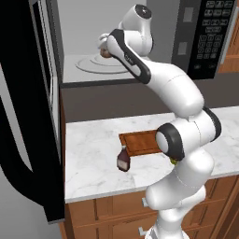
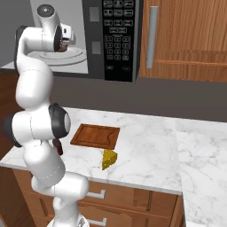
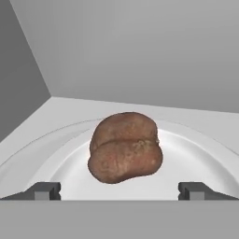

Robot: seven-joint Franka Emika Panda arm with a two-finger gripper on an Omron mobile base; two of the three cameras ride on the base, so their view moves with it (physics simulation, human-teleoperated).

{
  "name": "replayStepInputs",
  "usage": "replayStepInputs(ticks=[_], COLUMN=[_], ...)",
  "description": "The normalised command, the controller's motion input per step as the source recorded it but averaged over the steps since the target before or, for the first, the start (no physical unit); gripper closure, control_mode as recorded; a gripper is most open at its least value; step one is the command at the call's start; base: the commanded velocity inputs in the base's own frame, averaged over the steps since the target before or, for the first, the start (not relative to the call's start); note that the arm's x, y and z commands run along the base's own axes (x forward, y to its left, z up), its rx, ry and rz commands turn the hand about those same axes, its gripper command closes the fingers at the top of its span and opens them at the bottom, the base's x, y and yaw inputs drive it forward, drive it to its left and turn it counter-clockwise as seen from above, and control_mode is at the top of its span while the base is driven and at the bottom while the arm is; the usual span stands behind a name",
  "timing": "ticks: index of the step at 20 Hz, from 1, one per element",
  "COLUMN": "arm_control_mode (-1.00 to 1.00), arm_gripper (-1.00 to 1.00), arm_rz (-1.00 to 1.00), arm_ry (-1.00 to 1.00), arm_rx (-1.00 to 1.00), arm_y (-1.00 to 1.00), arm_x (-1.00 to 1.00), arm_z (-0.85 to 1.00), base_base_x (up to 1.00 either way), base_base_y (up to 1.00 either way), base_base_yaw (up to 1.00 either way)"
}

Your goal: Retrieve the reheated potato from the microwave, then place the potato, cheese, and condiment on the cutting board.

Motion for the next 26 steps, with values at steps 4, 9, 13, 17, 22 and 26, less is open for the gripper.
replayStepInputs(ticks=[4, 9, 13, 17, 22, 26], arm_control_mode=[-1.0, -1.0, -1.0, -1.0, -1.0, -1.0], arm_gripper=[-1.0, -1.0, -1.0, -1.0, -1.0, -1.0], arm_rz=[0.0, 0.0, 0.0, 0.02, 0.04, 0.04], arm_ry=[0.05, 0.19, 0.21, 0.12, 0.01, 0.0], arm_rx=[0.01, 0.04, 0.04, 0.0, 0.0, 0.0], arm_y=[0.02, 0.04, 0.03, 0.05, 0.11, 0.14], arm_x=[0.21, 0.26, 0.22, 0.15, 0.03, 0.0], arm_z=[-0.03, -0.01, -0.01, 0.0, 0.0, 0.0], base_base_x=[0.0, 0.0, 0.0, 0.0, 0.0, 0.0], base_base_y=[0.0, 0.0, 0.0, 0.0, 0.0, 0.0], base_base_yaw=[0.0, 0.0, 0.0, 0.0, 0.0, 0.0])
